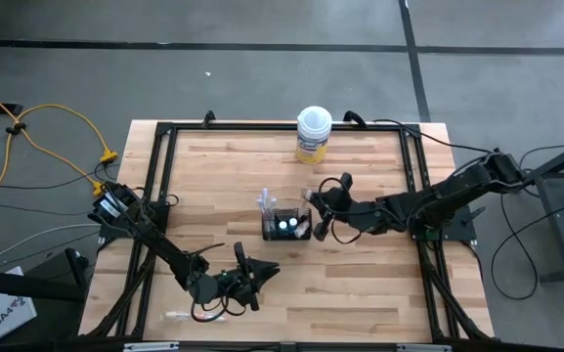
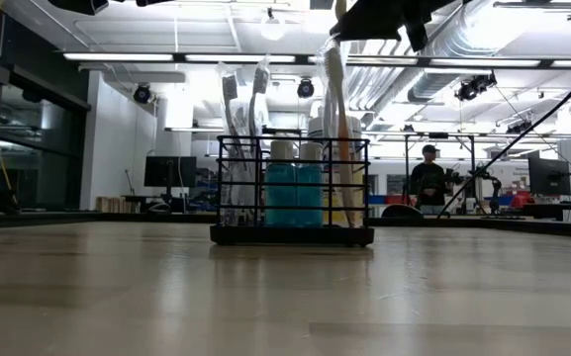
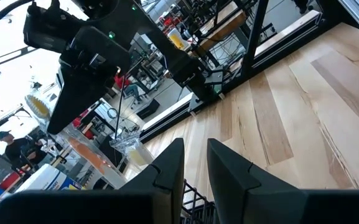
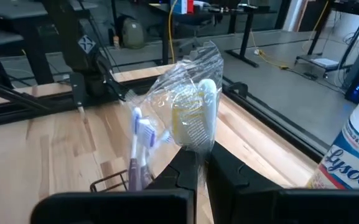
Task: Pick & Place toothbrushing station
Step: Put the right orange toothbrush into the wire organizer
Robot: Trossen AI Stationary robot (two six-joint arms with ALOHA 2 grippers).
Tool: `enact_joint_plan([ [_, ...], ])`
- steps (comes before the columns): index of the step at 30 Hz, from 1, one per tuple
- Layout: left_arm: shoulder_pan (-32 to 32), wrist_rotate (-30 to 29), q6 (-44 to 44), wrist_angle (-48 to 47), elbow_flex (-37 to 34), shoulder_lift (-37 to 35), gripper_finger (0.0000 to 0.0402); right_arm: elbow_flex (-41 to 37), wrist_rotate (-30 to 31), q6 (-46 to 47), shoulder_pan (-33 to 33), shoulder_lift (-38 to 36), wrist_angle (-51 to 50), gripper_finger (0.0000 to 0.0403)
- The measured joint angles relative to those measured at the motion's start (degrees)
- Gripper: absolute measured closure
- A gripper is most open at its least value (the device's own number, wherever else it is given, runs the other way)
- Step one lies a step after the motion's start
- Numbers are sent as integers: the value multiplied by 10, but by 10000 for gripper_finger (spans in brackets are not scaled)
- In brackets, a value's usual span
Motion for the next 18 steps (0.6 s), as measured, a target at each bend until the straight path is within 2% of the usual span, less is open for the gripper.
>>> enact_joint_plan([
  [11,0,1,0,0,0,0,338,0,3,1,35,-1,11,398],
  [18,0,1,0,0,0,0,338,0,54,3,69,-1,4,398],
])
